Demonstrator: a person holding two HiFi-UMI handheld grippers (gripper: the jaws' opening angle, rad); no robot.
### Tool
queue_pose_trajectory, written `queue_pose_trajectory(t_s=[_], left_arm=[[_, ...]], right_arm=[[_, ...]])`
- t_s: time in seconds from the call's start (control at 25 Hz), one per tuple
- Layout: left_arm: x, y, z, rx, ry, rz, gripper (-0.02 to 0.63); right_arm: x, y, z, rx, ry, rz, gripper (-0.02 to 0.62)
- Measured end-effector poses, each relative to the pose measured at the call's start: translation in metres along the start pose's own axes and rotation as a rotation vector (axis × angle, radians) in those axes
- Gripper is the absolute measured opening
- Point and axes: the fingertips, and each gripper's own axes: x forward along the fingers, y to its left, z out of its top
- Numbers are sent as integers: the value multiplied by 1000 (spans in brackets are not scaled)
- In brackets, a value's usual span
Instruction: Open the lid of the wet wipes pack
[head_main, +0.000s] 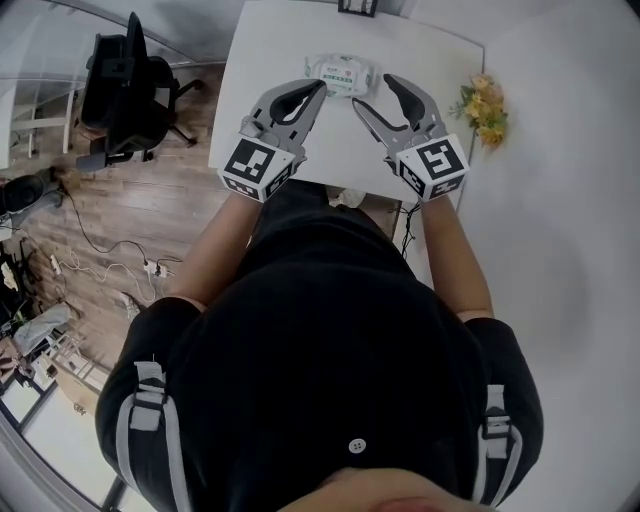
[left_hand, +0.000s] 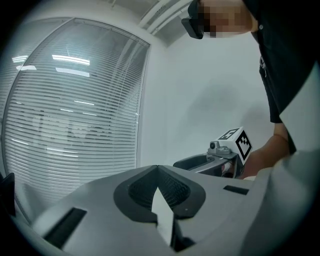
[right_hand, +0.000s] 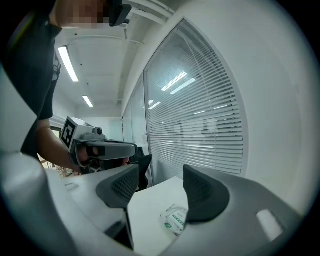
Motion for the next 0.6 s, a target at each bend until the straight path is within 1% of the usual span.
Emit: queue_pose_trajectory(t_s=[0.2, 0.36, 0.44, 0.6], left_arm=[[10, 36, -19, -38, 4, 49, 8], [23, 63, -34, -39, 26, 46, 8], [31, 75, -46, -46, 52, 38, 8], [49, 95, -83, -75, 140, 17, 8]], right_arm=[[28, -16, -16, 3, 47, 2, 283], [54, -35, -37, 13, 113, -19, 282], [67, -43, -49, 16, 148, -27, 281], [91, -58, -82, 9, 230, -30, 281]])
